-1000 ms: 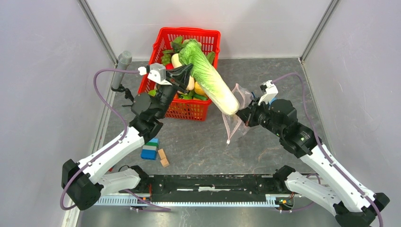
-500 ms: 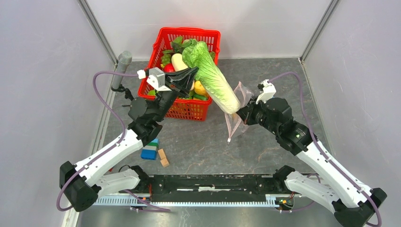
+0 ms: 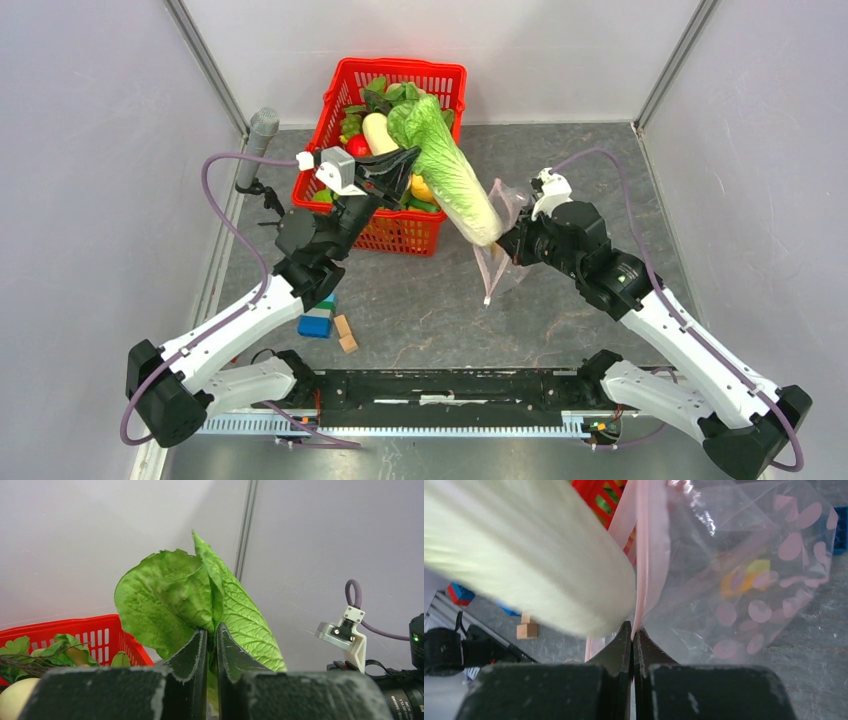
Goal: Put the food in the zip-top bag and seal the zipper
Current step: Place the fake vegetable in the zipper food storage bag.
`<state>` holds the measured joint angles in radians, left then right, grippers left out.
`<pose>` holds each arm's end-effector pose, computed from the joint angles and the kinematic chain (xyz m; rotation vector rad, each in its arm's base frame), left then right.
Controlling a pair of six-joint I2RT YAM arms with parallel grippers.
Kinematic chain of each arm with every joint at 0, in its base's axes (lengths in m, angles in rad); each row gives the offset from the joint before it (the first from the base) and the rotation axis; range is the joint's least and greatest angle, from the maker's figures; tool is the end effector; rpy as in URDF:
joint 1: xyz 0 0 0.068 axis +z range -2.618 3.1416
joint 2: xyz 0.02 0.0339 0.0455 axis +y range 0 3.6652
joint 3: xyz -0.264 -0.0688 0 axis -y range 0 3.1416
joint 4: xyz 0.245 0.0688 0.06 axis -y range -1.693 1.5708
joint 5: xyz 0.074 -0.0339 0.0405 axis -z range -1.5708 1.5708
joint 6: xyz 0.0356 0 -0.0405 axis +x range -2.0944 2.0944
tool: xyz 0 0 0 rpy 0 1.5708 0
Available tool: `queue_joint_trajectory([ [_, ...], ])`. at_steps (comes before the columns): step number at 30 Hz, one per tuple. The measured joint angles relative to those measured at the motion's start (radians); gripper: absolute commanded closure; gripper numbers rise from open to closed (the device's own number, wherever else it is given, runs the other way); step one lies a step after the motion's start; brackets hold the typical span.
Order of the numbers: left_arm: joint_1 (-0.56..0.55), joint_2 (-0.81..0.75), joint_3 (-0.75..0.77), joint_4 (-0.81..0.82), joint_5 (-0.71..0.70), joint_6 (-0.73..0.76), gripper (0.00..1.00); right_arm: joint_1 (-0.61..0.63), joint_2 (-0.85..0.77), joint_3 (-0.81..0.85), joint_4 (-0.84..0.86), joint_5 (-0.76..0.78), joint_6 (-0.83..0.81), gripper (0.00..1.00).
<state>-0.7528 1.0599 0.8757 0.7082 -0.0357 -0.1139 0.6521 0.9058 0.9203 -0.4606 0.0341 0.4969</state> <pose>0.1743 -0.1615 0.4127 0.3063 1.0321 -0.7655 0.1597 0.1204 0.3375 -0.1394 2.0819 0.6847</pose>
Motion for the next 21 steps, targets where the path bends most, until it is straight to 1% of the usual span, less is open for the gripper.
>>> queue_joint_trajectory([
  [7, -0.011, 0.021, -0.023, -0.027, 0.0, 0.001, 0.98, 0.001, 0.023, 0.083, -0.033, -0.09, -0.101, 1.0],
  [12, -0.011, 0.044, -0.029, -0.023, 0.009, -0.002, 0.98, 0.002, 0.021, 0.085, -0.038, -0.105, -0.127, 1.0],
  [16, -0.011, 0.053, -0.029, 0.007, 0.032, -0.046, 0.98, 0.002, -0.021, 0.028, 0.037, -0.097, -0.068, 1.0],
  [21, -0.013, 0.063, -0.029, 0.077, 0.074, -0.158, 0.98, 0.002, -0.087, -0.083, 0.154, -0.053, 0.057, 1.0],
])
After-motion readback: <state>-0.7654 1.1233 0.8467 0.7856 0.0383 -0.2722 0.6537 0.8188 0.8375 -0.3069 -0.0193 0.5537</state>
